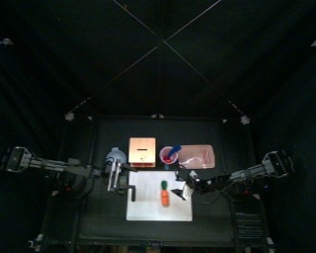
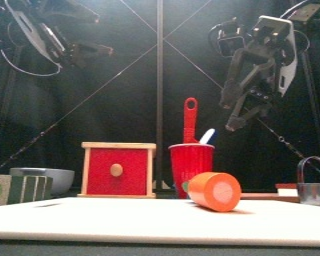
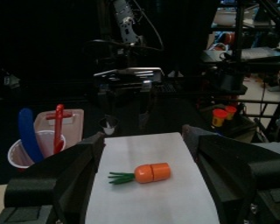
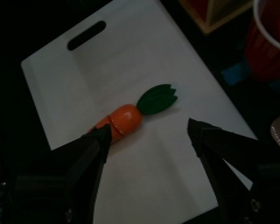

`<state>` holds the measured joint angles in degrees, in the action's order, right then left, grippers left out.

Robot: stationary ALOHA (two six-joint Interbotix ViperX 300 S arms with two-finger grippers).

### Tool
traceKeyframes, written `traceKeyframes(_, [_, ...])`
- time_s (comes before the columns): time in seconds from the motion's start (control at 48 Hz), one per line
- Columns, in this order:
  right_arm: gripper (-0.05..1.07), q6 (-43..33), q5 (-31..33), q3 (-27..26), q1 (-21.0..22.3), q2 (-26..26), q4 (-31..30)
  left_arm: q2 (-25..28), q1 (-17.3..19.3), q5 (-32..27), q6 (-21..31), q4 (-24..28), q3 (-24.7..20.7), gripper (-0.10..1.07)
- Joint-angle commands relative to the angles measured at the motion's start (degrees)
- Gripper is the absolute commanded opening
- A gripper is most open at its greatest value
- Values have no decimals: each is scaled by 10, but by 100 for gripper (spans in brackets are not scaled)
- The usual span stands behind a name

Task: Grab knife handle

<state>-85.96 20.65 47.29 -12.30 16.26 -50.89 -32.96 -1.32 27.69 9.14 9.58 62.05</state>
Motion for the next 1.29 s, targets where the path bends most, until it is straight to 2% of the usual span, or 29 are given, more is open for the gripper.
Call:
traceKeyframes(0.0, [99,1,-4,-6,5,14,-2,1,14,2,-1,-2,-5,103])
traceKeyframes(0.167, [99,0,-6,-4,4,27,1,0,31,1,-2,-2,-4,103])
traceKeyframes(0.188, [99,0,-7,-3,4,45,4,2,36,-1,-2,-1,-3,103])
traceKeyframes(0.333, [99,0,-5,0,5,47,18,2,35,0,-3,-1,-5,103])
traceKeyframes(0.521, [99,1,2,-8,13,83,40,2,36,0,-3,0,-7,103])
traceKeyframes(0.75, [99,25,64,-22,20,111,70,2,35,0,-2,-1,-10,103])
traceKeyframes(0.854, [99,98,114,-52,19,120,118,2,35,0,-3,1,-11,103])
traceKeyframes(0.917, [99,158,149,-74,25,120,169,2,36,-1,-3,4,-11,103])
traceKeyframes(0.979, [99,250,189,-96,44,117,233,2,36,0,-3,5,-10,103])
traceKeyframes(1.042, [99,330,212,-112,69,114,294,2,37,0,-3,7,-9,103])
traceKeyframes(1.146, [98,470,215,-133,127,114,403,2,36,0,-3,7,-6,103])
traceKeyframes(1.271, [98,599,220,-152,203,106,499,2,36,0,-3,7,-4,103])
